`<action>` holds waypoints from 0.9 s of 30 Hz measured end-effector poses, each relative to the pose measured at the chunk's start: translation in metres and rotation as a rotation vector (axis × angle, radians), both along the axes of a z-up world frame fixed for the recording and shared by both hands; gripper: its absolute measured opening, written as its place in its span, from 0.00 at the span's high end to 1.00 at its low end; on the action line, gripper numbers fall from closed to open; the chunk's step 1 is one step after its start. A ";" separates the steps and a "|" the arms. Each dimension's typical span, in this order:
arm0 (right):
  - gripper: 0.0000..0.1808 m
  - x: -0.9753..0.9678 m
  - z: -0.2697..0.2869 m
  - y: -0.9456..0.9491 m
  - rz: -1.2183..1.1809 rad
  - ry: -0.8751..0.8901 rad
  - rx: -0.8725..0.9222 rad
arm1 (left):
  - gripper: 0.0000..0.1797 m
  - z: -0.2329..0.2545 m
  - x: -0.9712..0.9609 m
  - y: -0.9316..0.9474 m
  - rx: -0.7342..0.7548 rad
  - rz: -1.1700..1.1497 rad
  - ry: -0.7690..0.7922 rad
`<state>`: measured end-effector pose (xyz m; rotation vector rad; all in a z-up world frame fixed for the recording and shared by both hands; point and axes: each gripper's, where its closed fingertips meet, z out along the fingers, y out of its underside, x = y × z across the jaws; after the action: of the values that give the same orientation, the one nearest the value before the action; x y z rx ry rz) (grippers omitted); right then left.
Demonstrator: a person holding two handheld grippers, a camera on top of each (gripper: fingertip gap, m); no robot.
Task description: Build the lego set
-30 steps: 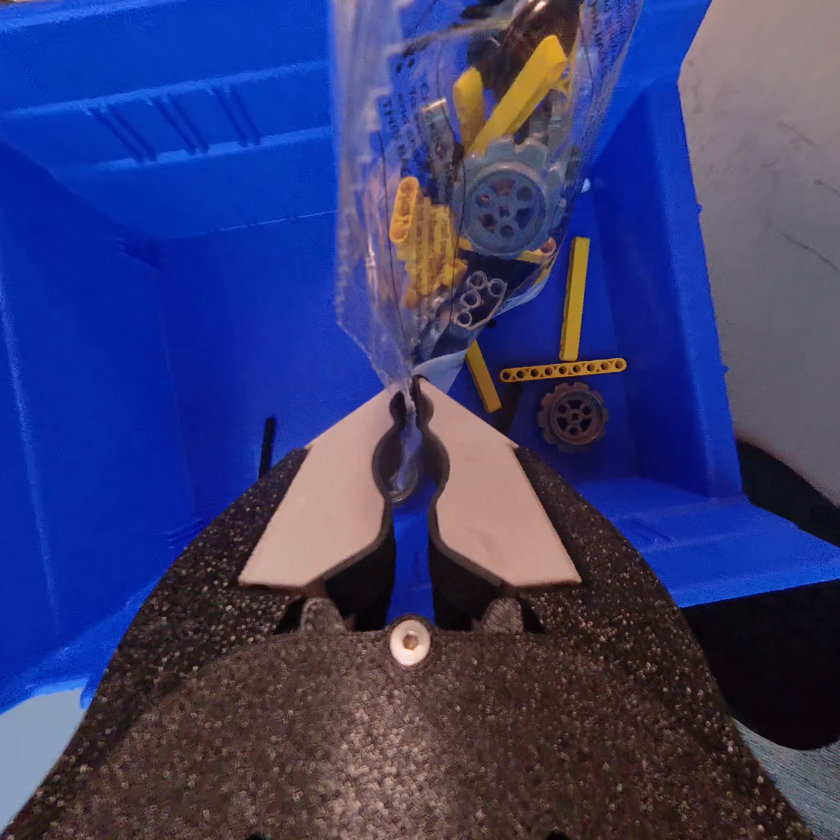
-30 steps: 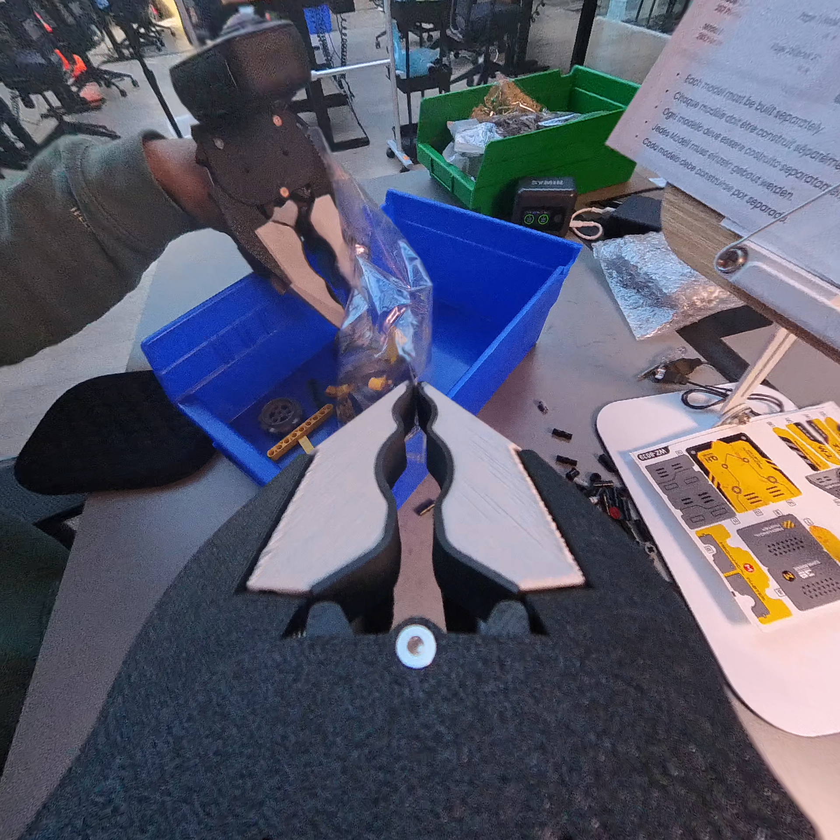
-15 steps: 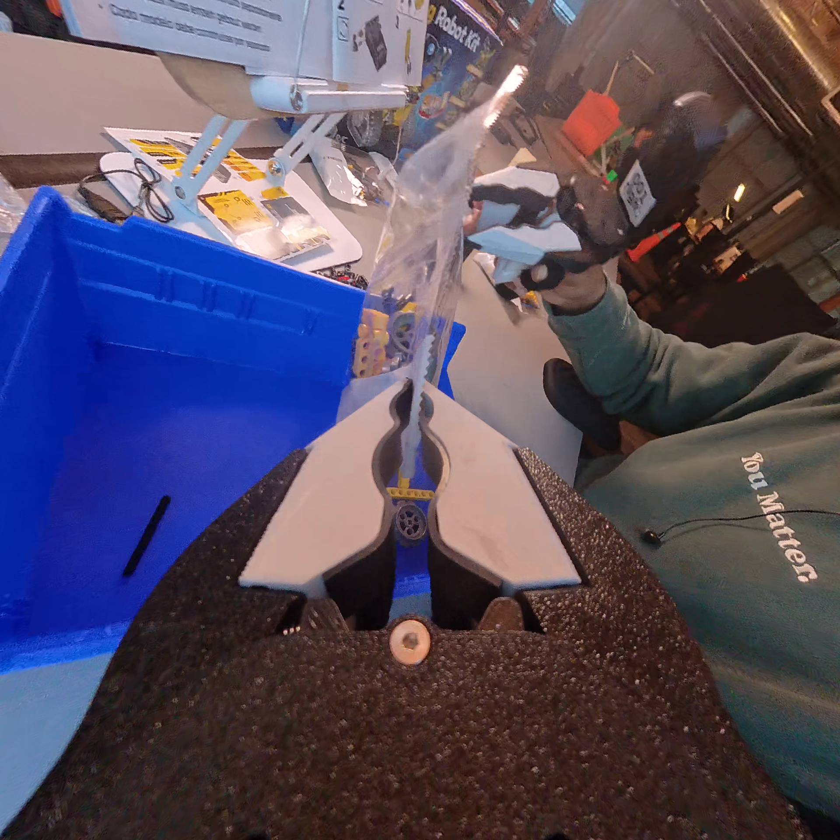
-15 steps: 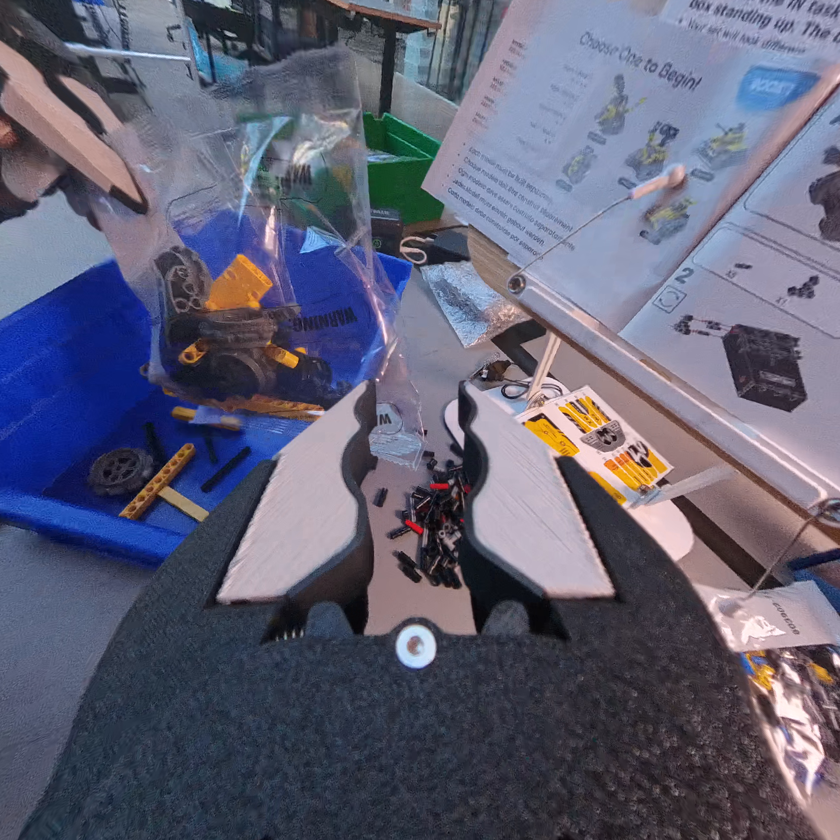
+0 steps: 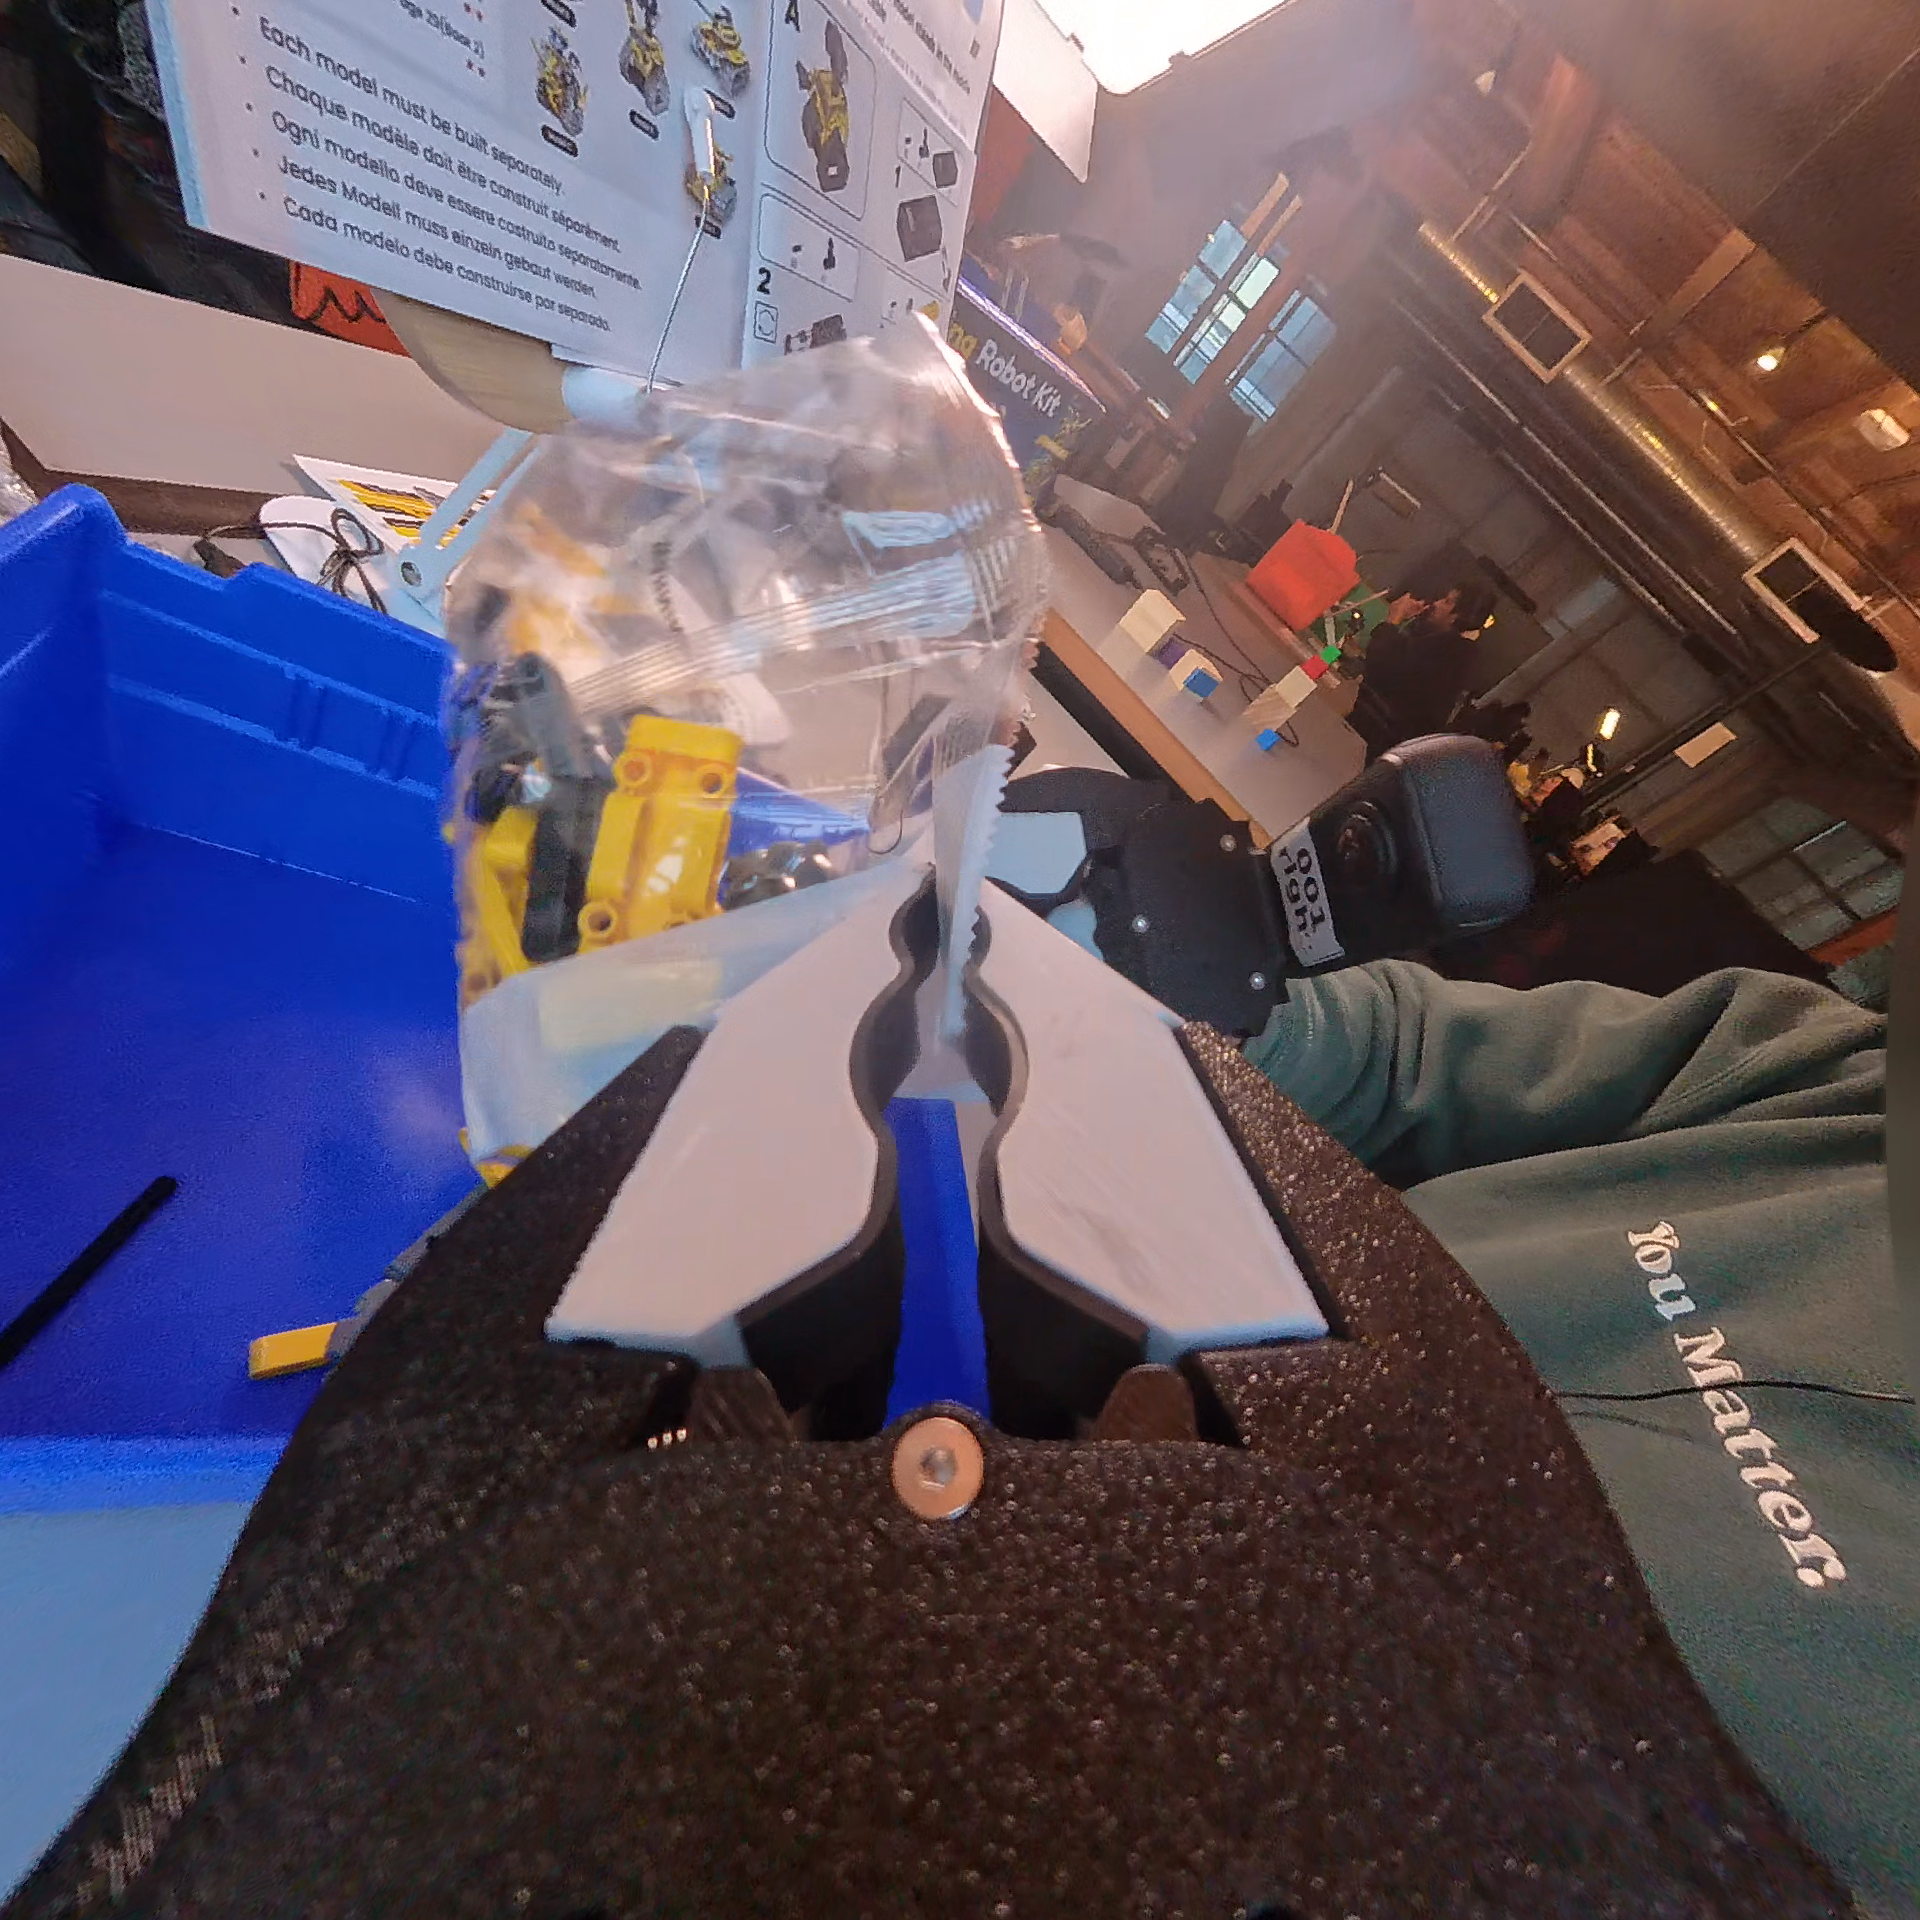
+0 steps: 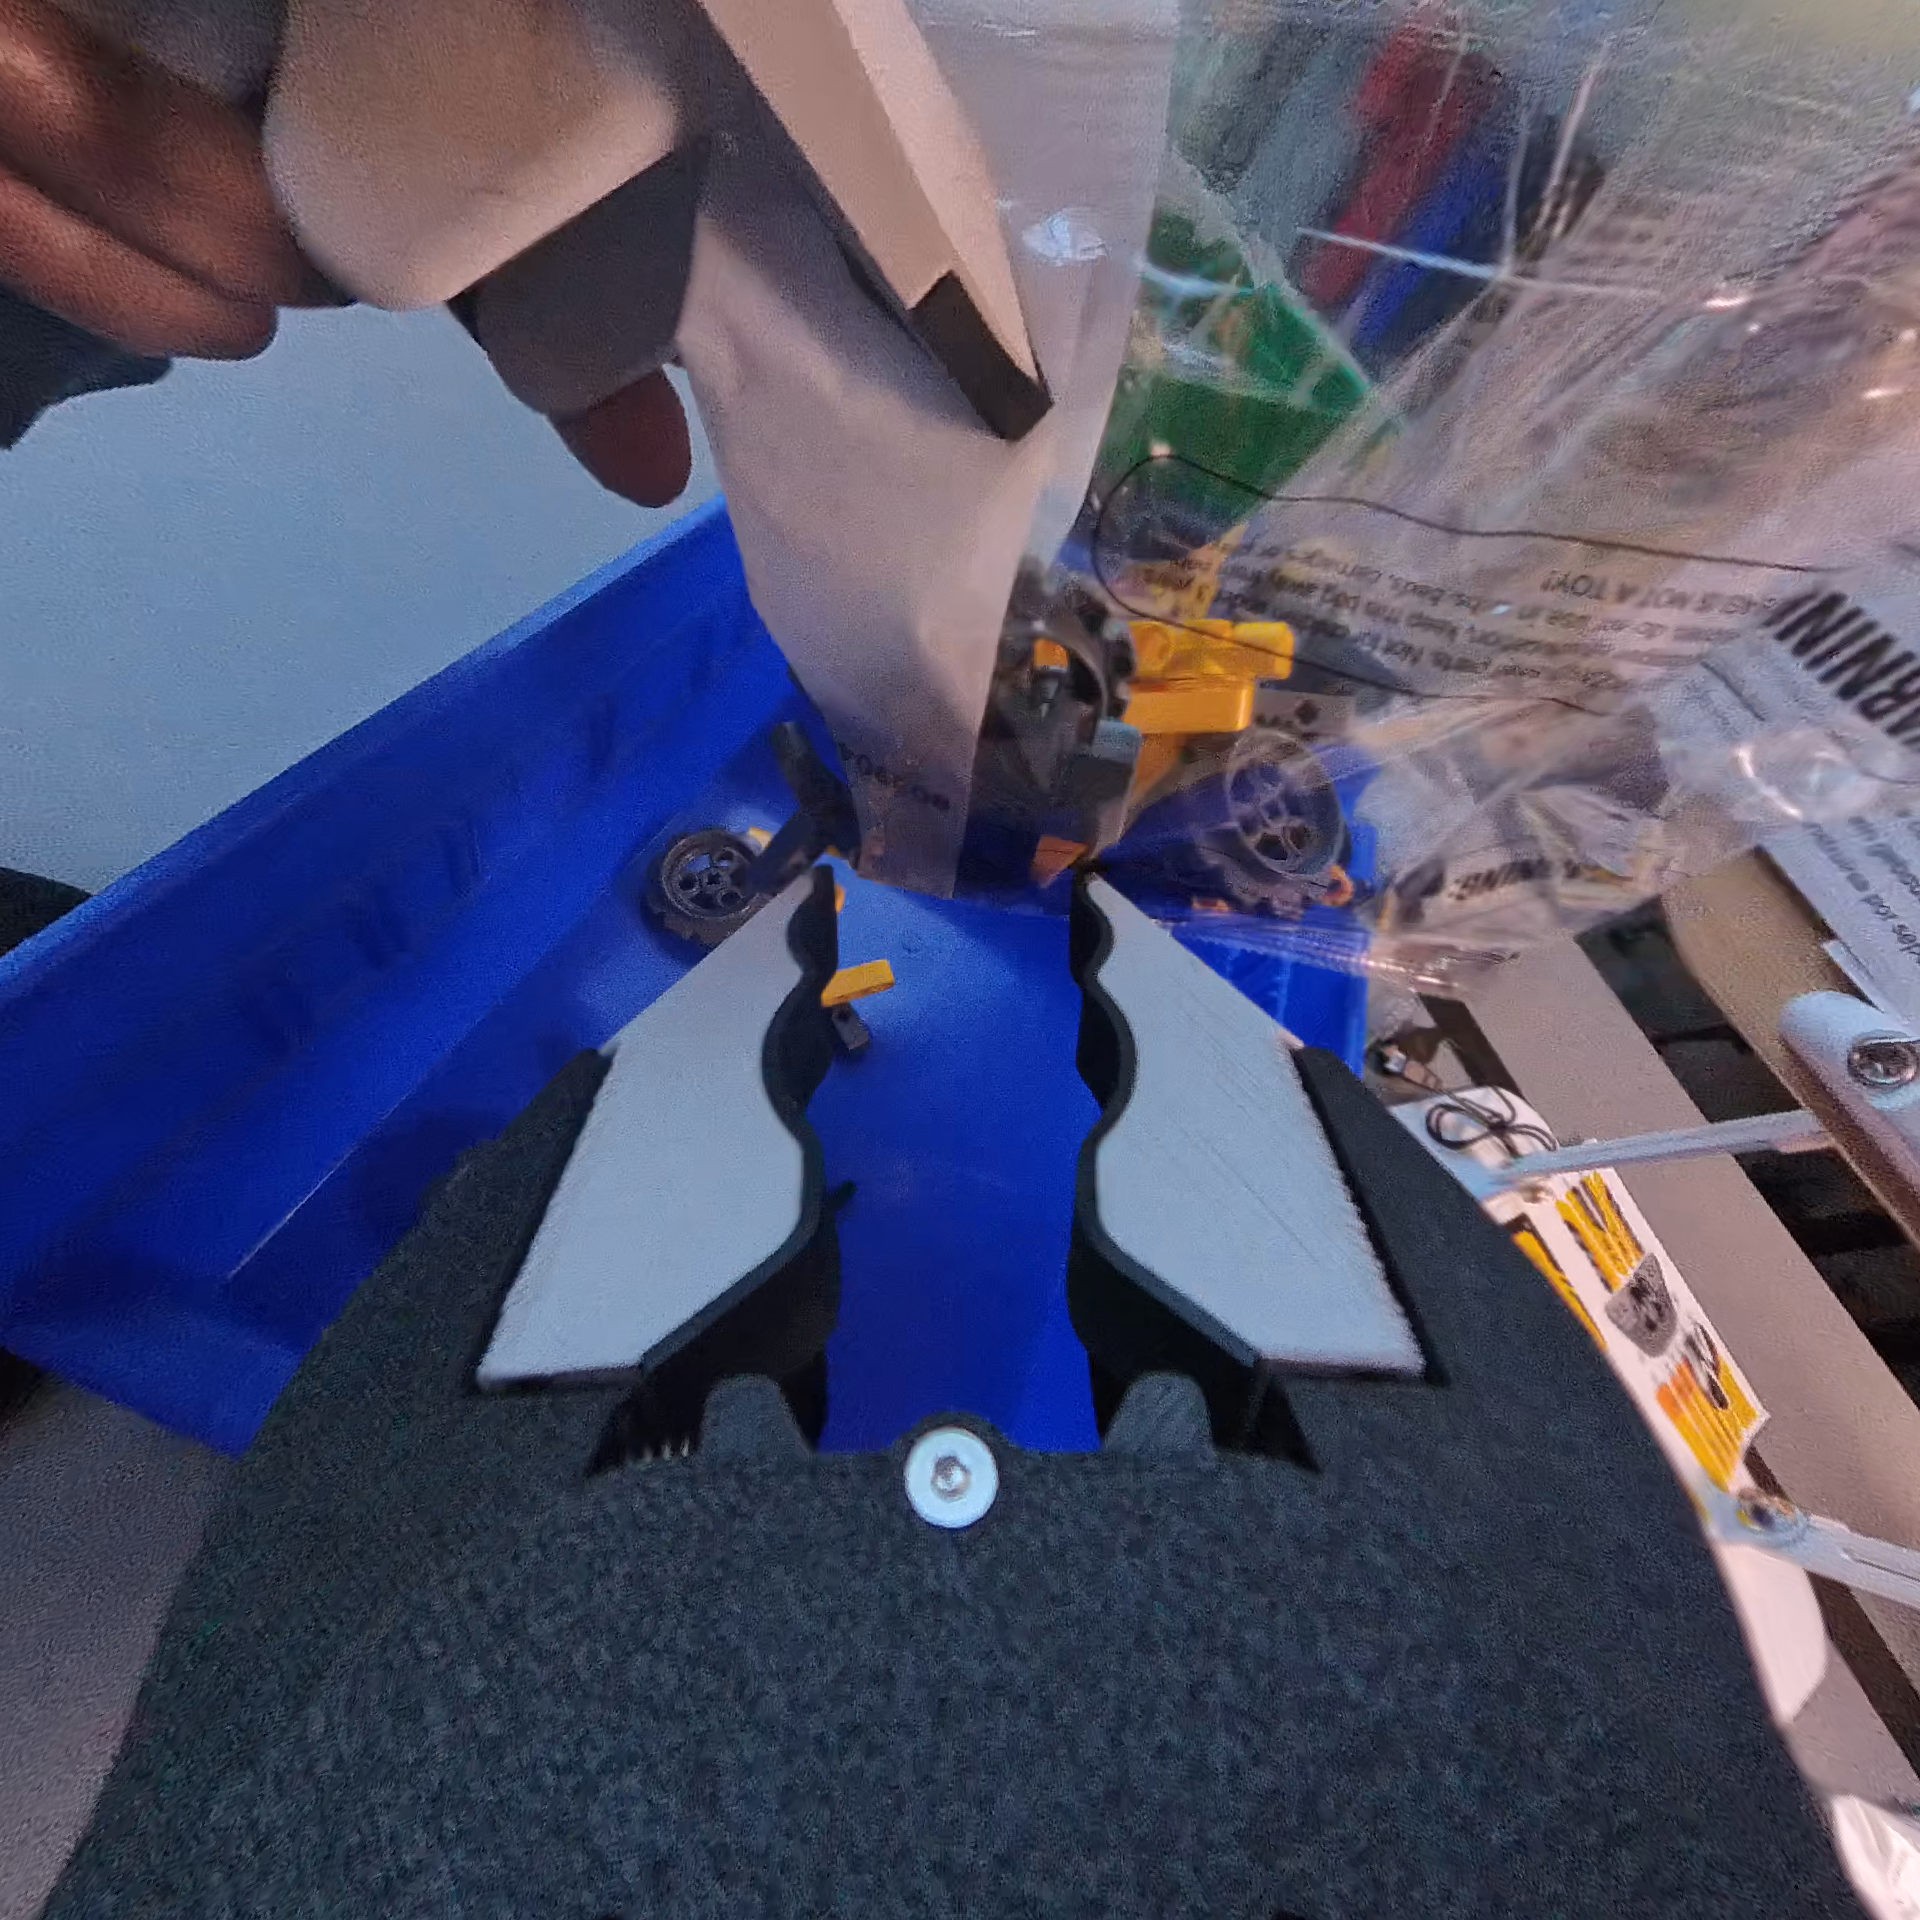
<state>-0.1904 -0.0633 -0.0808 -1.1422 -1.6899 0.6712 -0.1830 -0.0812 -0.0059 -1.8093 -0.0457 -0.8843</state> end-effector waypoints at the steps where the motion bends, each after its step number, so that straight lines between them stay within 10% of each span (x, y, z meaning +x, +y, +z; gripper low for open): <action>1: 0.80 -0.004 0.000 0.000 0.000 0.007 -0.015 | 1.00 0.001 0.001 -0.002 0.005 0.000 -0.012; 11: 0.70 -0.011 -0.012 -0.030 0.111 -0.053 -0.136 | 1.00 -0.017 -0.014 -0.003 0.018 0.042 -0.140; 15: 0.97 -0.015 -0.019 -0.012 0.074 -0.045 -0.039 | 1.00 -0.022 -0.017 0.002 0.018 0.071 -0.093; 21: 1.00 -0.005 -0.005 0.024 0.018 0.014 0.039 | 0.99 -0.033 -0.033 -0.002 -0.014 0.116 0.105; 27: 1.00 0.012 -0.013 0.013 0.106 0.054 0.324 | 0.71 -0.029 -0.030 -0.004 -0.089 0.006 0.051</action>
<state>-0.1783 -0.0507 -0.0940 -0.8050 -1.7458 0.4665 -0.2133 -0.0856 -0.0351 -1.9126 -0.0592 -0.8434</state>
